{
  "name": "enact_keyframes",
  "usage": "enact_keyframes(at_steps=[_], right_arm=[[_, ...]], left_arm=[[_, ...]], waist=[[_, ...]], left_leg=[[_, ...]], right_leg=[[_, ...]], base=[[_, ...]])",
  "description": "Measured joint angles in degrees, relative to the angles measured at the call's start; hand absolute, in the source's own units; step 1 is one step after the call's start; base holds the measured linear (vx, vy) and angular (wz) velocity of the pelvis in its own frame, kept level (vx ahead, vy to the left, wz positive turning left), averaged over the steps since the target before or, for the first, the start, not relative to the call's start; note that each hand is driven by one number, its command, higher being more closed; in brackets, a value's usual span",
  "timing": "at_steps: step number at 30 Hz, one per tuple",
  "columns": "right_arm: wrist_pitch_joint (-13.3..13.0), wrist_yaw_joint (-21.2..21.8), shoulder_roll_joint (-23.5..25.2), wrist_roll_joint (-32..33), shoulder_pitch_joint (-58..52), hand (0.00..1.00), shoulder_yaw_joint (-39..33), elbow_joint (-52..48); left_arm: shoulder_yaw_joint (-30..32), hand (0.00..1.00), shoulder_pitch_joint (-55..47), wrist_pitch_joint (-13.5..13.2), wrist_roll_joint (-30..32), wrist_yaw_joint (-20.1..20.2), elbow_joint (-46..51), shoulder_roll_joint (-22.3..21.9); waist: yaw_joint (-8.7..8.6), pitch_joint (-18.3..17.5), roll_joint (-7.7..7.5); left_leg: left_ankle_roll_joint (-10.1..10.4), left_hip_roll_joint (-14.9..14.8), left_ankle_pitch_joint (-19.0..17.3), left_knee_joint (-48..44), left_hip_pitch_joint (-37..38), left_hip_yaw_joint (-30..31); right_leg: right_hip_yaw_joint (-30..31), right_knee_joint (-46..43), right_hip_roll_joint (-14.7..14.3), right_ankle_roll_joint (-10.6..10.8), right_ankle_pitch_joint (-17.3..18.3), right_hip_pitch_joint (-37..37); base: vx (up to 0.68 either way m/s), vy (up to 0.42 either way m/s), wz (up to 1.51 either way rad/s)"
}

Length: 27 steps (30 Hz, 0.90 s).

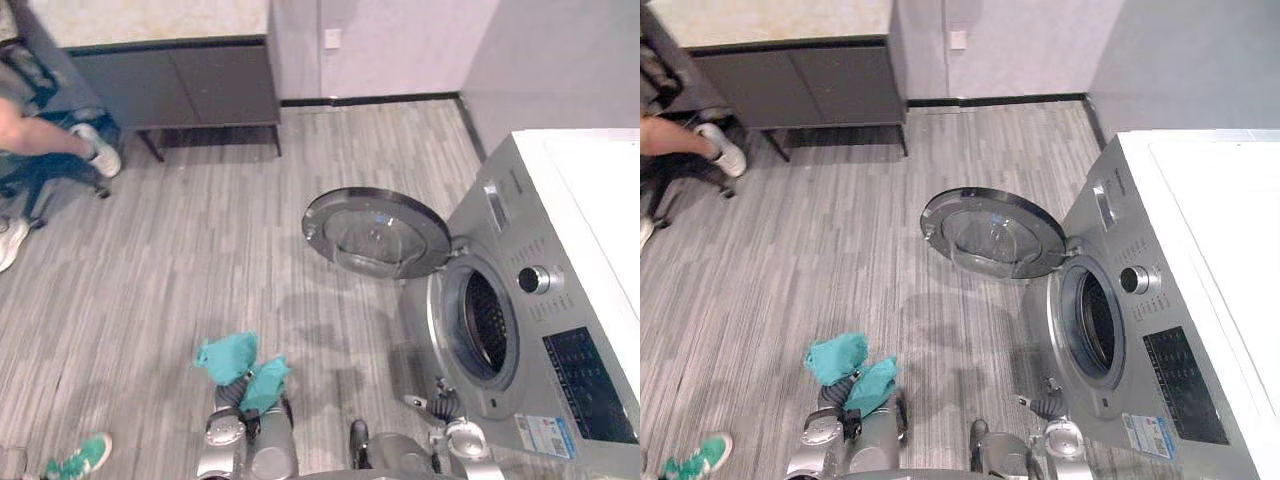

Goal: Pick up the laundry basket with both hands and put the clothes into the washing machine.

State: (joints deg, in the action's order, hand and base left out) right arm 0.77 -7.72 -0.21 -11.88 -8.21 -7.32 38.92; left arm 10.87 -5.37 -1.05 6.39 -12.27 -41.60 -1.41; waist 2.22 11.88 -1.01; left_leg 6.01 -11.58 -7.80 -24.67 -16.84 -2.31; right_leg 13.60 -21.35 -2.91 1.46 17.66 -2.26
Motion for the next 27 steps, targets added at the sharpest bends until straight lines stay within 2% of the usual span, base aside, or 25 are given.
enact_keyframes(at_steps=[2, 3, 4, 5, 6, 7, 8, 9, 10, 11, 13, 14, 15, 16, 17, 18, 19, 20, 21, 23, 24, 25, 26, 27], right_arm=[[0.1, 0.1, 1.6, 0.0, -1.8, 0.0, 0.3, 0.1], [0.3, 0.1, 1.8, 0.0, -1.5, 0.0, 0.3, 0.1], [0.3, 0.1, 1.8, 0.0, -1.0, 0.0, 0.3, 0.3], [0.3, 0.1, 1.9, 0.0, 0.5, 0.0, 0.4, 1.1], [0.2, 0.0, 1.8, 0.0, 1.8, 0.0, 0.4, 2.6], [0.2, 0.0, 1.5, -0.3, 3.8, 0.0, 0.6, 5.6], [0.3, 0.1, 1.3, -0.5, 4.7, 0.0, 0.7, 7.0], [0.4, 0.1, 0.3, -0.7, 6.3, 0.0, 0.6, 9.0], [0.5, 0.1, -0.6, -1.3, 7.2, 0.0, 0.6, 10.4], [0.6, 0.1, -1.1, -1.4, 7.2, 0.0, 0.5, 10.8], [0.8, 0.0, -4.1, -2.0, 7.4, 0.0, 0.3, 12.1], [0.8, 0.0, -4.6, -2.0, 7.3, 0.0, 0.3, 12.3], [0.8, 0.0, -5.0, -2.0, 7.2, 0.0, 0.3, 12.6], [0.8, 0.0, -5.3, -2.0, 6.7, 0.0, 0.5, 12.8], [0.8, -0.1, -5.7, -1.9, 6.4, 0.0, 0.9, 13.2], [0.8, -0.3, -6.0, -1.7, 6.4, 0.0, 1.4, 13.6], [0.9, -0.8, -6.2, -1.7, 6.7, 0.0, 1.6, 13.7], [0.9, -1.2, -6.2, -1.7, 6.9, 0.0, 1.5, 13.7], [0.9, -1.3, -6.3, -1.7, 7.3, 0.0, 1.4, 13.7], [0.9, -2.2, -6.4, -1.6, 8.4, 0.0, 0.2, 13.8], [0.9, -2.2, -6.3, -1.7, 8.4, 0.0, 0.1, 13.9], [0.9, -2.2, -6.7, -1.7, 8.4, 0.0, -0.1, 14.1], [0.9, -2.3, -7.2, -1.7, 8.4, 0.0, -0.1, 14.1], [0.8, -2.4, -6.5, -1.7, 9.0, 0.0, 0.1, 14.5]], left_arm=[[0.0, 1.0, -0.1, 0.1, 0.4, 0.0, 0.0, 1.7], [0.0, 1.0, 0.0, 0.2, 0.4, 0.0, 0.0, 2.5], [-0.1, 1.0, 0.0, 0.2, 0.4, 0.0, 0.1, 3.0], [-0.1, 1.0, 0.2, 0.2, 0.4, -0.1, 0.2, 4.3], [-0.2, 1.0, 0.4, 0.3, 0.4, -0.1, 0.0, 5.3], [-0.1, 1.0, 1.0, 0.4, 0.4, -0.1, -0.1, 6.8], [0.0, 1.0, 1.2, 0.4, 0.4, -0.1, -0.3, 7.6], [0.0, 1.0, 2.1, 0.6, 0.5, -0.1, -1.8, 8.8], [0.0, 1.0, 2.8, 0.6, 0.8, -0.1, -2.5, 9.9], [0.0, 1.0, 3.2, 0.6, 1.0, -0.1, -3.1, 10.2], [-0.4, 1.0, 4.1, 0.7, 1.7, 0.0, -4.4, 10.0], [-0.6, 1.0, 4.1, 0.7, 2.4, 0.0, -4.6, 9.7], [-1.0, 1.0, 4.2, 0.7, 3.2, 0.3, -4.6, 9.4], [-1.9, 1.0, 4.1, 0.7, 3.4, 1.1, -4.6, 9.2], [-2.1, 1.0, 4.2, 0.7, 3.3, 1.2, -4.5, 8.3], [-2.5, 1.0, 4.1, 0.7, 3.3, 1.2, -4.5, 7.9], [-3.8, 1.0, 3.6, 0.7, 3.3, 1.3, -4.6, 7.5], [-4.7, 1.0, 3.5, 0.7, 3.3, 1.9, -4.6, 6.7], [-5.1, 1.0, 3.6, 0.7, 3.3, 2.2, -4.6, 6.4], [-6.5, 1.0, 3.8, 0.6, 3.2, 2.3, -4.5, 6.1], [-6.5, 1.0, 3.8, 0.6, 3.2, 2.3, -4.4, 6.1], [-6.7, 1.0, 3.8, 0.6, 3.2, 2.2, -3.9, 6.0], [-6.8, 1.0, 3.6, 0.6, 3.2, 2.2, -3.4, 5.8], [-6.9, 1.0, 4.0, 0.6, 2.8, 2.2, -3.1, 6.1]], waist=[[0.18, -1.5, -2.63], [0.29, -1.8, -2.94], [0.33, -1.8, -3.09], [0.18, -2.0, -3.38], [-0.2, -2.0, -3.35], [-0.52, -2.0, -3.33], [-0.49, -2.0, -3.34], [-1.44, -1.9, -2.2], [-1.5, -1.8, -2.15], [-1.49, -1.7, -1.91], [-2.72, -0.7, 0.32], [-3.11, -0.7, 0.76], [-3.47, -0.6, 0.93], [-3.57, -0.5, 1.16], [-3.6, 0.1, 2.04], [-3.57, 0.3, 2.41], [-2.92, 0.7, 2.38], [-2.6, 1.0, 2.07], [-2.54, 1.0, 2.14], [-1.97, 1.6, 2.06], [-1.63, 1.6, 2.15], [-1.47, 1.3, 3.15], [-1.47, 1.5, 4.04], [-1.35, 2.4, 3.05]], left_leg=[[-1.9, 0.0, -2.7, -0.6, 3.1, -8.5], [-2.5, -0.9, -4.1, -0.5, 5.5, -13.4], [-2.9, -1.6, -4.5, -0.1, 6.9, -16.7], [-3.0, -2.0, -4.7, 1.3, 9.2, -21.9], [-3.0, -2.4, -4.7, 2.7, 10.6, -25.2], [-3.0, -2.7, -4.6, 4.4, 12.6, -29.6], [-2.8, -2.8, -4.6, 5.1, 13.5, -31.7], [-2.4, -3.3, -4.2, 6.4, 14.6, -33.9], [-1.7, -3.3, -3.6, 8.1, 16.2, -36.0], [-1.4, -3.3, -3.4, 8.7, 16.8, -36.3], [-0.6, -2.9, -2.9, 9.6, 19.3, -36.4], [-0.2, -3.4, -2.7, 8.9, 19.4, -36.3], [-0.1, -4.3, -2.6, 5.4, 18.7, -35.9], [-0.1, -7.1, -2.6, -2.3, 17.1, -34.1], [-1.5, -10.6, -1.8, -11.8, 15.1, -31.0], [-3.1, -11.9, -0.4, -16.2, 13.8, -28.6], [-4.6, -12.8, 2.7, -23.6, 10.4, -22.9], [-3.4, -11.1, -1.1, -25.6, 7.8, -18.2], [-3.0, -10.2, -2.9, -25.0, 6.7, -16.4], [-2.7, -5.1, -5.4, -16.1, 4.2, -10.8], [-2.6, -3.8, -5.4, -12.8, 4.1, -9.4], [-0.5, -0.9, -3.8, -3.7, 5.1, -5.5], [0.5, 0.0, -1.0, 1.4, 5.8, -3.5], [-1.1, 0.7, -1.2, 2.1, 6.2, -4.1]], right_leg=[[1.7, -1.4, 2.5, 1.9, -0.2, -1.8], [-0.7, -1.9, 3.9, 3.6, -1.4, -2.9], [-3.2, -2.3, 4.9, 4.5, -2.0, -3.9], [-10.1, -3.0, 7.0, 5.5, -3.1, -6.6], [-18.2, -2.3, 8.9, 4.5, -3.9, -7.6], [-28.7, 0.2, 10.7, 2.0, -6.1, -8.0], [-33.4, 2.4, 11.2, 0.8, -7.6, -7.8], [-37.8, 5.3, 11.3, 0.4, -10.5, -7.3], [-41.0, 6.6, 10.9, -0.9, -12.6, -7.3], [-41.4, 6.7, 10.7, -1.1, -12.7, -7.4], [-38.8, 6.9, 9.6, -1.3, -12.8, -6.7], [-38.4, 7.1, 9.4, -1.3, -12.7, -6.6], [-37.7, 8.1, 9.0, -1.3, -12.7, -5.8], [-36.6, 9.8, 7.7, -1.4, -12.6, -4.0], [-35.4, 11.1, 6.0, -1.8, -12.3, -1.5], [-34.7, 11.6, 5.3, -2.0, -12.2, -0.3], [-32.1, 12.1, 4.8, -2.6, -11.8, 1.5], [-30.1, 12.5, 4.8, -3.0, -11.6, 2.1], [-29.0, 12.7, 4.9, -3.2, -11.4, 2.1], [-25.0, 12.5, 5.2, -2.5, -11.9, 2.2], [-24.1, 12.4, 5.2, -2.2, -12.1, 2.2], [-22.6, 12.2, 5.1, -0.8, -12.0, 2.0], [-22.2, 12.0, 4.3, -0.2, -11.8, 1.5], [-20.9, 11.3, 5.0, 0.9, -11.2, 0.9]], base=[[0.17, 0.336, -1.8], [0.11, 0.265, -2.03], [0.05, 0.233, -2.2], [0.04, 0.196, -1.91], [0.05, 0.21, -2.2], [0.05, 0.145, -1.69], [0.06, 0.075, -1.68], [0.08, 0.014, -1.53], [0.09, -0.027, -1.34], [0.1, -0.081, -1.15], [0.11, -0.096, -0.73], [0.12, -0.098, -0.45], [0.11, -0.106, -0.43], [0.12, -0.14, -0.55], [0.08, -0.113, -0.56], [0.09, -0.073, -0.7], [0.1, 0.005, -0.83], [0.09, 0.045, -0.89], [0.1, 0.07, -0.89], [0.11, 0.104, -0.89], [0.12, 0.168, -0.84], [0.09, 0.172, -0.63], [0.06, 0.218, -0.61], [0.07, 0.197, -0.32]])
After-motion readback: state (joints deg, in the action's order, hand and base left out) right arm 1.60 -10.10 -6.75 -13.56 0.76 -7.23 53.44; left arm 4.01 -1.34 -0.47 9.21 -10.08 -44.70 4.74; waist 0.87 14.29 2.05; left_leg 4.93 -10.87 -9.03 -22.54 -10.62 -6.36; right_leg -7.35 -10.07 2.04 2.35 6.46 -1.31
